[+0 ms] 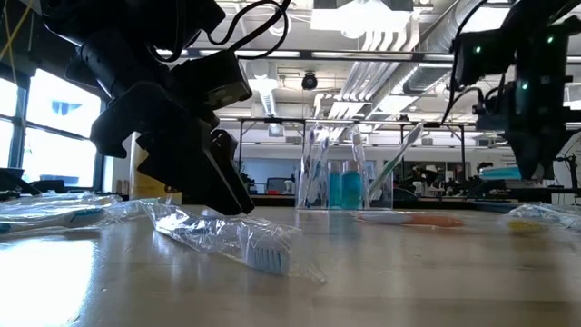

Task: Pick & Place toothbrushing station
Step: Put the blue mouthwash bottle into the transparent organizer

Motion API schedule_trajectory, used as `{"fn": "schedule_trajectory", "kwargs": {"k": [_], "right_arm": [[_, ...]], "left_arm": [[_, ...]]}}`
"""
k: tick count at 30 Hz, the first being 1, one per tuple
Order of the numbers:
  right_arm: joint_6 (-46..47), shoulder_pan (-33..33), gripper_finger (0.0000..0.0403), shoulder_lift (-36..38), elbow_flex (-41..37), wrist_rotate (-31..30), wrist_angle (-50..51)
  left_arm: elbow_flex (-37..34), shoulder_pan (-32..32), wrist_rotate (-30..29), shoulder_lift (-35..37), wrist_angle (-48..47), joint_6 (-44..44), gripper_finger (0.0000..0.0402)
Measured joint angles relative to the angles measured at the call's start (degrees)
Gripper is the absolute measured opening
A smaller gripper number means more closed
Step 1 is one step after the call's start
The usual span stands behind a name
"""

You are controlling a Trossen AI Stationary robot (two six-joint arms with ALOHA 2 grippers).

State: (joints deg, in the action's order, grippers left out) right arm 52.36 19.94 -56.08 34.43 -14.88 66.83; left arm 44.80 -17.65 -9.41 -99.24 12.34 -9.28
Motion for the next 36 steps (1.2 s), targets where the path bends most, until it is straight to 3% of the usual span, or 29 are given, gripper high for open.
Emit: {"fn": "schedule_trajectory", "kwargs": {"k": [13,19,24,28,32,36], "right_arm": [[8.33,-18.07,0.0088,2.08,16.19,-9.52,9.45],[4.03,-27.34,0.0088,-0.61,24.91,-16.62,8.84],[-9.46,-32.6,0.0088,-6.58,31.81,-24.71,6.09],[-26.3,-34.53,0.0088,-12.79,36.49,-32.57,3.27],[-44.87,-34.71,0.0088,-18.72,39.15,-45.78,-0.94],[-69.24,-33.88,0.0088,-23.5,39.31,-62.0,-10.63]], "left_arm": [[0.0,0.01,0.0,0.0,-0.04,0.0,0.0218],[0.0,0.01,0.0,0.0,-0.04,0.0,0.0218],[0.0,0.01,0.01,0.0,0.03,0.0,0.0218],[0.0,0.0,0.02,0.0,0.04,-1.4,0.0218],[0.0,0.0,0.53,0.0,0.21,-2.58,0.0218],[0.0,-0.02,1.42,0.0,1.17,-3.19,0.0218]]}}
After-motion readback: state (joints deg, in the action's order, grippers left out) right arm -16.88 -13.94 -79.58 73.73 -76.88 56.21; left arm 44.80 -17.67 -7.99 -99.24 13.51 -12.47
